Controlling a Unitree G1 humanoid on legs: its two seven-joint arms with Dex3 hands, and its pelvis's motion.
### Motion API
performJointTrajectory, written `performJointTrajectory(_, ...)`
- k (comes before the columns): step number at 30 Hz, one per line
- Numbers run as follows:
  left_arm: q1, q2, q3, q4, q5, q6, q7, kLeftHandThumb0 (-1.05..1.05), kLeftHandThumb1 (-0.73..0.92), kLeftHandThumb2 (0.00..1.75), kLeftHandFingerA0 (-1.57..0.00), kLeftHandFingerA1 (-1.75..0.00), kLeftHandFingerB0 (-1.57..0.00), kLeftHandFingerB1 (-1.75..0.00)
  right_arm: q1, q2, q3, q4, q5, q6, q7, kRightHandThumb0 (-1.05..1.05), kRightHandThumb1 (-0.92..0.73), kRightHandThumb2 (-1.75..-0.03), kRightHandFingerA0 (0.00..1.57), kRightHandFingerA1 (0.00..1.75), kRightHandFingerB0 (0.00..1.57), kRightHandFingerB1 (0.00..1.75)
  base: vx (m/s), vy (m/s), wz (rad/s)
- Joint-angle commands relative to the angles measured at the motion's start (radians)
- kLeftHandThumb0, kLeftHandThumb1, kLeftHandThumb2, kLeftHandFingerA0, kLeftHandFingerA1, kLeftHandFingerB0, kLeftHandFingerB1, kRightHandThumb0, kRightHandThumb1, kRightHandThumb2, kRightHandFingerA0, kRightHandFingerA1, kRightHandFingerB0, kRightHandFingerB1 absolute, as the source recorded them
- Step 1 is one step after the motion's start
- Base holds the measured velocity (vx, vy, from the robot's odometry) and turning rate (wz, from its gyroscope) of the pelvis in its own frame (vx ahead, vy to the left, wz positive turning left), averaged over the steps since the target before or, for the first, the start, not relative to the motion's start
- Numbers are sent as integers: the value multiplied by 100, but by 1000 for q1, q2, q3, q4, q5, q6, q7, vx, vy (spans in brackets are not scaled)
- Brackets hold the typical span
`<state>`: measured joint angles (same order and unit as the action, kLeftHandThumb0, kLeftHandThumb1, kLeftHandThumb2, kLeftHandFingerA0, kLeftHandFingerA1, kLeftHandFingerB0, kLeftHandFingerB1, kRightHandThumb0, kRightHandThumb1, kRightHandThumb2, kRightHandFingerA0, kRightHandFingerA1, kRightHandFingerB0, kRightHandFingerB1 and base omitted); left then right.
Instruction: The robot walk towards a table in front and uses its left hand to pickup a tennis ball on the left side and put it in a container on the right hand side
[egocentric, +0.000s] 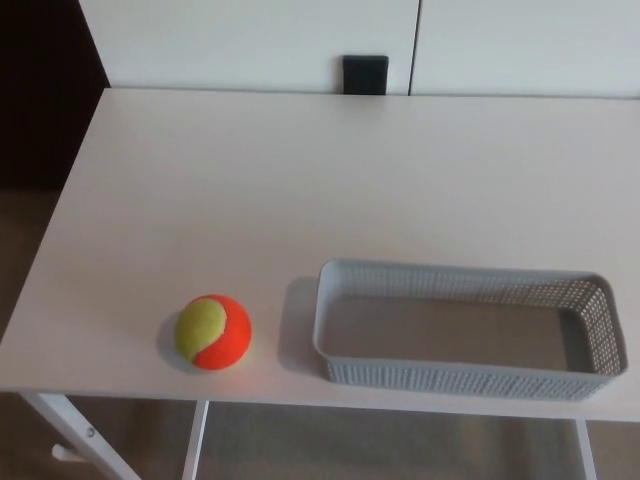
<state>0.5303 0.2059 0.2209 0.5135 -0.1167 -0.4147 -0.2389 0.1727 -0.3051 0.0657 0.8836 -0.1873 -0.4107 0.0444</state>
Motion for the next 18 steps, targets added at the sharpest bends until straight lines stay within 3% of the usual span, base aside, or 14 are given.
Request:
performJointTrajectory(1,235,115,59,-456,-382,-45,-397,-36,47,55,-25,-31,-14,-27,-33,-1,-10,-4,13,35,12,16,-64,-58,43,55,30,45,0,0,0)
performJointTrajectory(4,282,140,64,-573,-418,-50,-424,-36,47,55,-25,-31,-14,-27,-36,2,-11,3,16,32,13,16,-64,-58,43,55,30,45,0,0,0)
performJointTrajectory(5,322,170,102,-783,-484,-59,-389,-49,36,65,-19,-40,-8,-34,-38,5,-10,5,15,34,10,14,-65,-58,42,55,30,45,0,0,0)
performJointTrajectory(6,370,208,148,-1040,-567,-75,-345,-49,36,65,-19,-40,-8,-34,-39,9,-9,8,14,36,7,14,-65,-58,42,55,30,45,0,0,0)
performJointTrajectory(8,383,212,162,-1099,-587,-68,-339,-49,36,65,-19,-40,-8,-34,-40,9,-9,9,14,36,6,14,-65,-58,42,55,30,45,0,0,0)
performJointTrajectory(9,344,224,186,-1148,-601,-65,-302,-43,46,55,-21,-35,-11,-26,-31,9,-8,7,10,43,0,13,-65,-58,40,53,31,44,0,0,0)
performJointTrajectory(10,295,240,215,-1207,-618,-62,-255,-43,46,55,-21,-35,-11,-26,-21,10,-6,4,4,50,-8,13,-65,-58,40,53,31,44,0,0,0)
performJointTrajectory(11,219,270,234,-1228,-616,-47,-221,-40,46,54,-22,-36,-13,-26,-20,12,-8,5,8,55,-5,12,-46,-87,33,60,24,54,0,0,0)
performJointTrajectory(13,152,290,242,-1239,-603,-20,-194,-39,47,55,-23,-37,-14,-26,-20,11,-6,-4,7,64,0,11,-47,-87,33,59,24,54,0,0,0)
performJointTrajectory(17,92,301,244,-1245,-582,24,-168,-40,47,55,-23,-39,-13,-26,-17,10,-4,-13,6,65,2,11,-46,-87,32,59,24,54,0,0,0)
performJointTrajectory(18,30,303,220,-1229,-526,78,-135,-40,49,56,-21,-39,-11,-26,-16,7,-2,-14,1,63,2,13,-65,-58,41,53,32,45,0,0,0)
